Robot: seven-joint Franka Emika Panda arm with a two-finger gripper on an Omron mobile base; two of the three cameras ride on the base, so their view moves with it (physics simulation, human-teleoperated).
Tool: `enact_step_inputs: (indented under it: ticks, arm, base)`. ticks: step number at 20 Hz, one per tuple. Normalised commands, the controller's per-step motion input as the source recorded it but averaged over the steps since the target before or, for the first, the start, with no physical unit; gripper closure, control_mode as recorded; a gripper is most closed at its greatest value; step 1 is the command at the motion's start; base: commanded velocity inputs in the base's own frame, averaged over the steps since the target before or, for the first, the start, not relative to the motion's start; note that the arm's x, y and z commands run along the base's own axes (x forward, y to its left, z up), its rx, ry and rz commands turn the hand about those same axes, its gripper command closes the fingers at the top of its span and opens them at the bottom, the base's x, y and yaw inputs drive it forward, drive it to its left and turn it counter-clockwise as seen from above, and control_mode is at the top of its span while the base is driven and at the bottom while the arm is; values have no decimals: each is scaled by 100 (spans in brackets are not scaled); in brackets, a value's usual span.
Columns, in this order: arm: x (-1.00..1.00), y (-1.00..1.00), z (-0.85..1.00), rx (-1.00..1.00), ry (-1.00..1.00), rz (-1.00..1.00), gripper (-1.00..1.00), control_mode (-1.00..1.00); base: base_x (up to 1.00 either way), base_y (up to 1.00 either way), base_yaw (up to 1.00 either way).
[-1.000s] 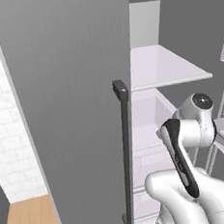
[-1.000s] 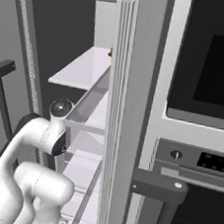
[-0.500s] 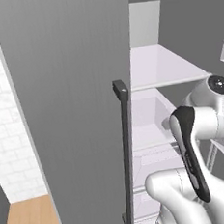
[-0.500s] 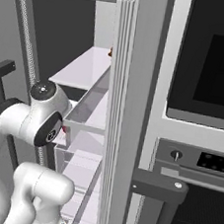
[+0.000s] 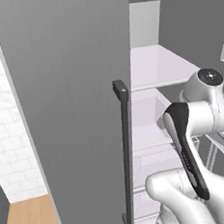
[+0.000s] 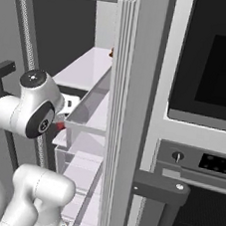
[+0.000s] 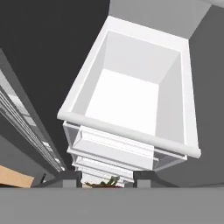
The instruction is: Take the strawberry from the fridge and place it on top of the pancake, located on the dining counter.
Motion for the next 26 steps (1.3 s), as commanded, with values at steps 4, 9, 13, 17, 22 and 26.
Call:
enact_step_inputs:
  ticks: [4, 9, 13, 17, 22, 26]
  arm:
    - [-48, 0, -19, -1, -5, 1, 100, 100]
    - [0, 0, 0, 0, 0, 0, 100, 100]
    - [0, 0, 0, 0, 0, 0, 100, 100]
    - [0, 0, 0, 0, 0, 0, 100, 100]
    - [0, 0, 0, 0, 0, 0, 100, 100]
    - [0, 0, 0, 0, 0, 0, 100, 100]
  base:
    - [-25, 0, 0]
    - [-100, 0, 0]
    - [-100, 4, 4]
    - [-100, 18, 7]
    - [-100, 0, -14]
    - [-97, 0, -56]
